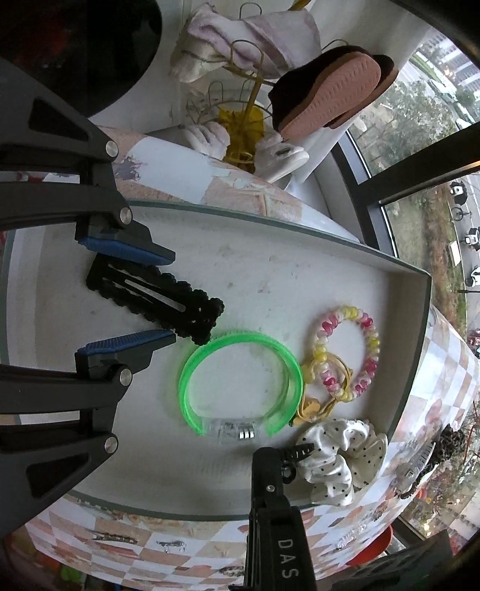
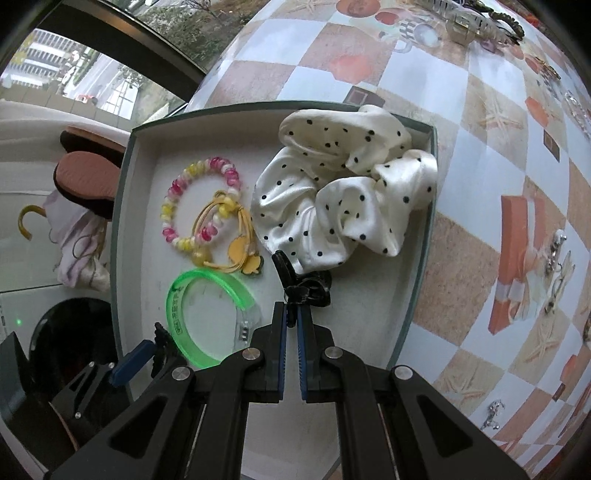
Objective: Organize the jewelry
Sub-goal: 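Carry both black clips over the grey tray with both tools, then open both tools to drop the black clips into the tray, then move the left tool to the silver charm earring while the right tool reaches the braided brown bracelet, then grasp the silver charm earring with the left tool while the right tool grasps the braided bracelet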
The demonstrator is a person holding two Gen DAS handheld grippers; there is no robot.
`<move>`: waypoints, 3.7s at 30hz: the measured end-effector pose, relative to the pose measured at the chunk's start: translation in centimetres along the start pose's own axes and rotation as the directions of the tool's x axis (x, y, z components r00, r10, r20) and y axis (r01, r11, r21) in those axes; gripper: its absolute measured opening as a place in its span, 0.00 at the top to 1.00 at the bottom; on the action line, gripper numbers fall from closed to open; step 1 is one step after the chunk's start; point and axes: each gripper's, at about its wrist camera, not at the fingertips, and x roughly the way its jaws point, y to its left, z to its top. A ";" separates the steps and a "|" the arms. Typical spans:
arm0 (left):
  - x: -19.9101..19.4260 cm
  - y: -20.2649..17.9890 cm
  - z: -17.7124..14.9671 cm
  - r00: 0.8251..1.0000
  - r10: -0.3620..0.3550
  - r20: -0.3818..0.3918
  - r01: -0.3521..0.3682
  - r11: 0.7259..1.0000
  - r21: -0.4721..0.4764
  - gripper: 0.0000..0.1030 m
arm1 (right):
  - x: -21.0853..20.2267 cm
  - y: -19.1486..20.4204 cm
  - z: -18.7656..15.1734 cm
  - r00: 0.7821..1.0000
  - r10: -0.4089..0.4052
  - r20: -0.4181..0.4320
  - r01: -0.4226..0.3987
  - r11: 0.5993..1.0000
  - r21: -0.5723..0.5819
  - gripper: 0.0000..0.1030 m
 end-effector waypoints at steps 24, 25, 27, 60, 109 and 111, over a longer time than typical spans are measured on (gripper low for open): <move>-2.3 -1.3 -0.1 0.998 0.062 0.020 -0.063 0.997 0.048 0.34 | -2.9 -0.8 -1.6 0.991 0.128 0.045 -0.130 0.991 0.043 0.46; -2.6 -1.5 -0.1 0.998 0.065 0.025 -0.067 0.996 0.052 0.22 | -3.4 -0.9 -1.7 0.989 0.135 0.053 -0.138 0.989 0.046 0.45; -3.1 -1.7 -0.2 0.995 0.080 0.054 -0.083 0.995 0.059 0.04 | -4.4 -1.5 -2.2 0.987 0.147 0.069 -0.151 0.987 0.056 0.42; -6.8 -21.5 -1.4 0.997 -0.040 0.062 0.009 0.900 0.436 0.00 | -11.8 -25.5 -19.1 0.984 0.019 0.177 -0.114 0.829 0.547 0.00; 2.1 -32.0 -3.1 0.997 -0.022 -0.069 0.047 0.922 0.383 0.44 | -8.6 -28.8 -5.5 0.925 -0.354 0.138 0.265 0.861 0.433 0.34; 1.9 -32.6 -3.2 0.997 -0.028 -0.072 0.054 0.917 0.394 0.56 | -8.7 -28.3 -5.4 0.926 -0.347 0.148 0.262 0.874 0.410 0.45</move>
